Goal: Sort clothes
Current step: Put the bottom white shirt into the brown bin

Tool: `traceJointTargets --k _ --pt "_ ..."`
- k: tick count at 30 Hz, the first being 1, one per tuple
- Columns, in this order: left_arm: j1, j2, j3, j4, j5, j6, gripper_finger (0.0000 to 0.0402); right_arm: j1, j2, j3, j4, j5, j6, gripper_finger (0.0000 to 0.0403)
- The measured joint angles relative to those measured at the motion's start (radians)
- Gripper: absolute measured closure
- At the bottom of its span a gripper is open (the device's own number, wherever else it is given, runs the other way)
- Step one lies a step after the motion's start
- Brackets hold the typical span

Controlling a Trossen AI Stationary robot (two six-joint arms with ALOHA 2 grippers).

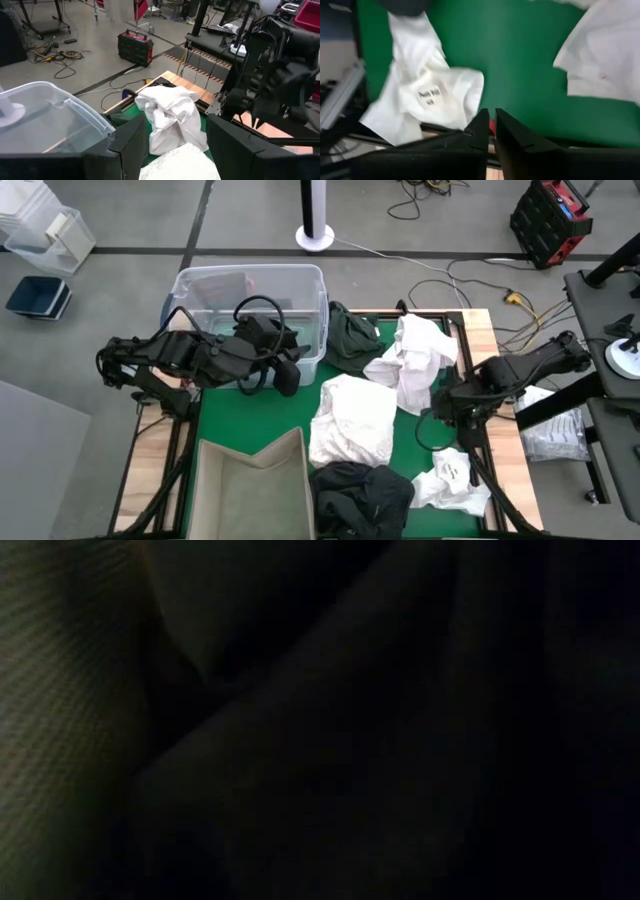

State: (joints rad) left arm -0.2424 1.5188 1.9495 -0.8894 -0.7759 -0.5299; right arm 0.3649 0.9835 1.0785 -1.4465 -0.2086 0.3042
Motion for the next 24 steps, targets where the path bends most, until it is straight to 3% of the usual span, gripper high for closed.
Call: traceJointTargets --k 6,14,19,24 --pt "0.0 0.0 0.0 0.0 -0.007 -0.002 0.0217 0.004 -0.014 -0.147 0.101 0.0 0.01 0.0265" --pt "0.0 0.0 0.0 -0.002 -0.025 -0.003 0.0217 0.004 -0.034 -0.235 0.271 -0.02 -0.029 0.0117" --pt "0.0 0.0 0.0 -0.01 -0.027 -0.003 0.0217 0.032 -0.054 -0.302 0.352 -0.085 0.026 0.0072" --pt "0.0 0.0 0.0 -0.01 -0.027 0.005 0.0217 0.107 -0.058 -0.368 0.399 -0.089 0.108 0.0061"
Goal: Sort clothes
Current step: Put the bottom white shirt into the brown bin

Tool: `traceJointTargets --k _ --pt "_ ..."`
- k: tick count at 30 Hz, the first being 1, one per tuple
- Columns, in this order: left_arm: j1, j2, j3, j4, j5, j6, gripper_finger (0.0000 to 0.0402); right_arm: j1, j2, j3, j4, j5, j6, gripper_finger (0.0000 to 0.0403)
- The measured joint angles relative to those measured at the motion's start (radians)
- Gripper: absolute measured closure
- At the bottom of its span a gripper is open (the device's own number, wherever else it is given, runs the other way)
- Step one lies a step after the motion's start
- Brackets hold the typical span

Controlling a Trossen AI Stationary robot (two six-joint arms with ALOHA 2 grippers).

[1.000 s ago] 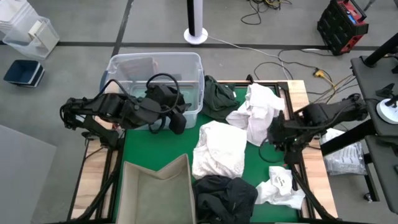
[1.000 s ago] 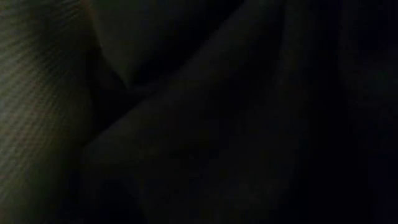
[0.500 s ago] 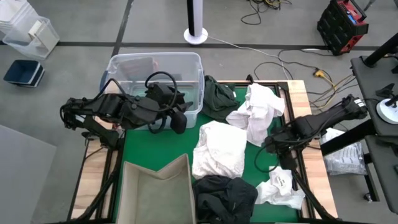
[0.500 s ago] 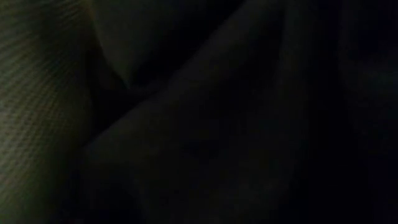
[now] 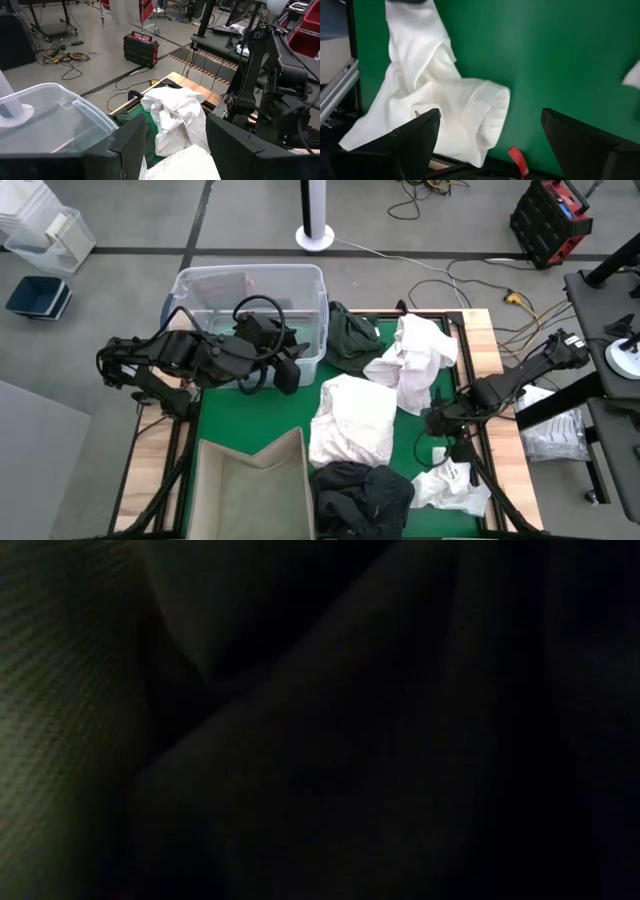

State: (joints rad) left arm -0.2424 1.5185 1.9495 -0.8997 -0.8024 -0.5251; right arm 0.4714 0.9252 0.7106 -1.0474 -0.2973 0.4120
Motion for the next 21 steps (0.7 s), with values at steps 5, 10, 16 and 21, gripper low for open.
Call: traceJointTargets --k 5,10,16,21 --pt "0.0 0.0 0.0 0.0 0.0 0.002 0.0217 0.071 -0.001 -0.044 0.045 -0.011 0.091 0.0063" --pt "0.0 0.0 0.0 0.0 -0.001 0.002 0.0217 0.109 0.002 -0.098 0.125 -0.002 0.162 0.0069" --pt "0.0 0.0 0.0 0.0 -0.001 0.0 0.0217 0.109 0.007 -0.177 0.168 0.038 0.223 0.0081" --pt "0.0 0.0 0.0 0.0 -0.002 0.0 0.0217 0.109 0.007 -0.236 0.241 0.027 0.249 0.0114"
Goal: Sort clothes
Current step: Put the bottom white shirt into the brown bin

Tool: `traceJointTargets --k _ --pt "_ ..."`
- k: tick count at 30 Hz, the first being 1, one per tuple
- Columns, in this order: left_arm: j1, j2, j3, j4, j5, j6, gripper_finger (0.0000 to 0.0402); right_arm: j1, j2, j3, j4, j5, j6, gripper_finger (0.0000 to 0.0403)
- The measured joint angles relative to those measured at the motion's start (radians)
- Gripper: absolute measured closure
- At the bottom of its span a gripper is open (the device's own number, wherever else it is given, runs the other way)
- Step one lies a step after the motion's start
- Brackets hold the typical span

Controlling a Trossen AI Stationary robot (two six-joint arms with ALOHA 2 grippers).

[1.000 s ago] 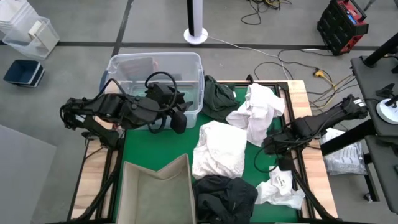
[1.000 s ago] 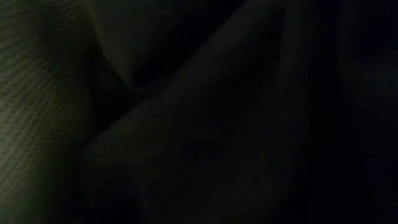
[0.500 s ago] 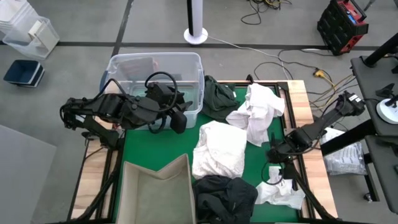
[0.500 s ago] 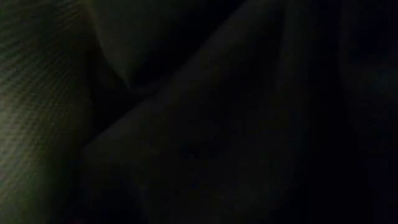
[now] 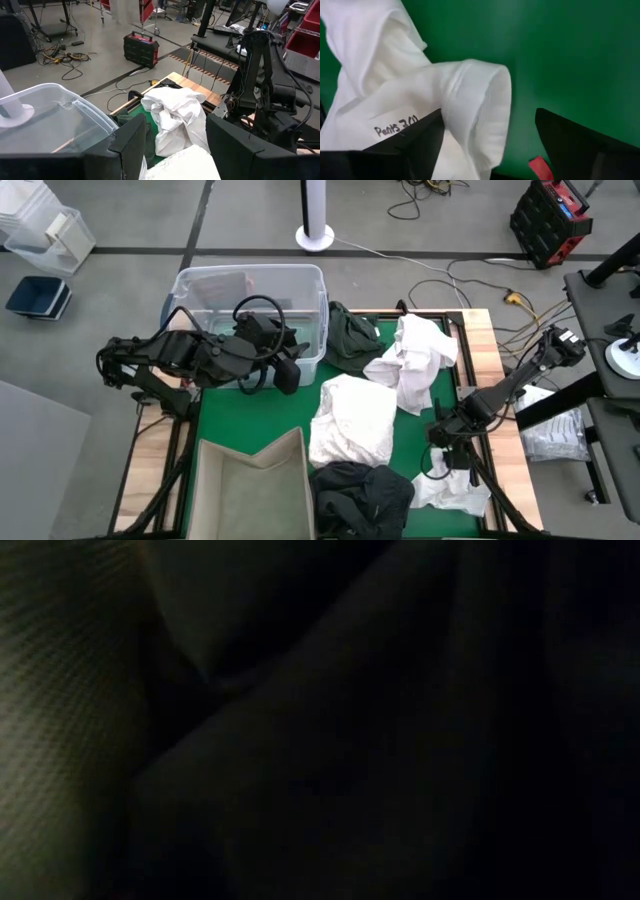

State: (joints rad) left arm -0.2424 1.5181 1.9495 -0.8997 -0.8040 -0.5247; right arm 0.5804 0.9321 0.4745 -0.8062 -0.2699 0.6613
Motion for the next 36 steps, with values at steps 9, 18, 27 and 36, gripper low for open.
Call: traceJointTargets --k 9,18,27,36 --pt "0.0 0.0 0.0 0.0 -0.001 -0.001 0.0217 0.0 -0.002 -0.008 0.042 0.008 -0.023 0.0298" --pt "0.0 0.0 0.0 0.003 0.0 -0.012 0.0217 0.0 -0.03 0.063 -0.016 0.009 -0.041 0.0393" --pt "-0.001 0.0 0.0 0.043 0.009 -0.012 0.0217 0.0 -0.111 0.322 -0.059 0.212 -0.045 0.0394" --pt "-0.005 0.0 0.0 0.138 0.01 -0.005 0.0217 0.0 -0.089 0.659 -0.024 0.441 -0.2 0.0394"
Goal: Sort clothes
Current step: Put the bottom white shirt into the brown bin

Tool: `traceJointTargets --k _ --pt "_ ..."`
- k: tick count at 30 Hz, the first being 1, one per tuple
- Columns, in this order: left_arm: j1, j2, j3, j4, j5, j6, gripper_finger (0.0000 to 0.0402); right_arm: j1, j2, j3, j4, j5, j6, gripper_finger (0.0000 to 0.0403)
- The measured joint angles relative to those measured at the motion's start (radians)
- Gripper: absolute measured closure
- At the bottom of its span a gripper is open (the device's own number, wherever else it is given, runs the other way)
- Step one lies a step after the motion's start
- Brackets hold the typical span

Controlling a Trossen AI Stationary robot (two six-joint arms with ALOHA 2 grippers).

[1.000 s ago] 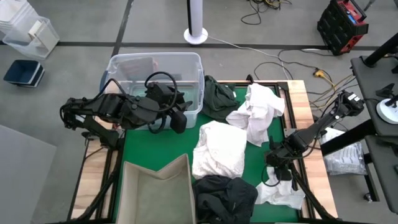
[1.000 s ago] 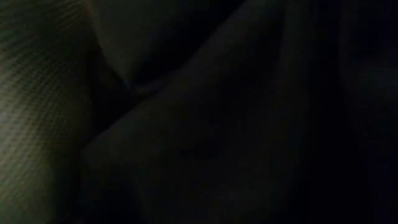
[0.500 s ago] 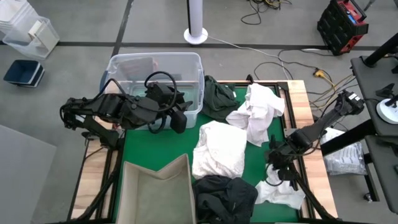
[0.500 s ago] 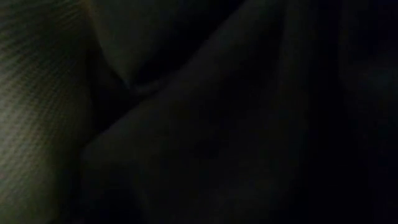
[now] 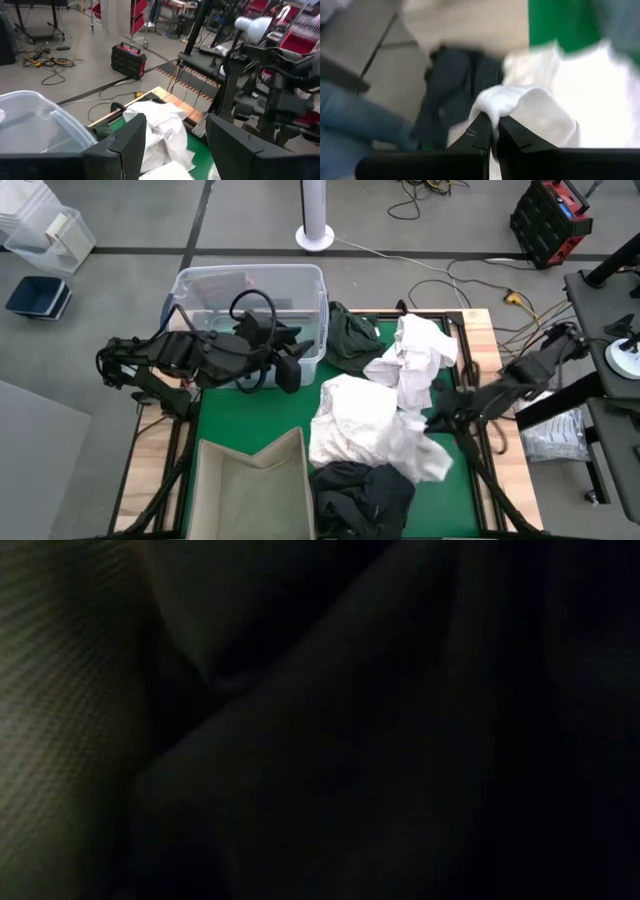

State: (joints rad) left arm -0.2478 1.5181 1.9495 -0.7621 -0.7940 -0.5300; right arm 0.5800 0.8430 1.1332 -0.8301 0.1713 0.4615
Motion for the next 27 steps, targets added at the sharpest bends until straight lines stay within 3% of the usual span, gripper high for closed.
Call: traceJointTargets --k 7,14,23,27 --pt "0.0 -0.004 0.006 0.086 0.001 0.066 0.0217 -0.004 0.083 0.201 0.247 0.102 -0.223 0.0394" --pt "0.0 -0.004 0.153 0.088 0.001 0.199 0.0217 -0.05 0.24 0.361 0.544 0.104 -0.398 0.0394" --pt "0.0 -0.006 0.378 -0.075 0.106 0.357 0.0217 -0.152 0.495 0.517 0.732 0.103 -0.398 0.0394" --pt "0.0 -0.011 0.404 -0.126 0.177 0.418 0.0217 -0.18 0.606 0.591 0.792 0.102 -0.378 0.0394"
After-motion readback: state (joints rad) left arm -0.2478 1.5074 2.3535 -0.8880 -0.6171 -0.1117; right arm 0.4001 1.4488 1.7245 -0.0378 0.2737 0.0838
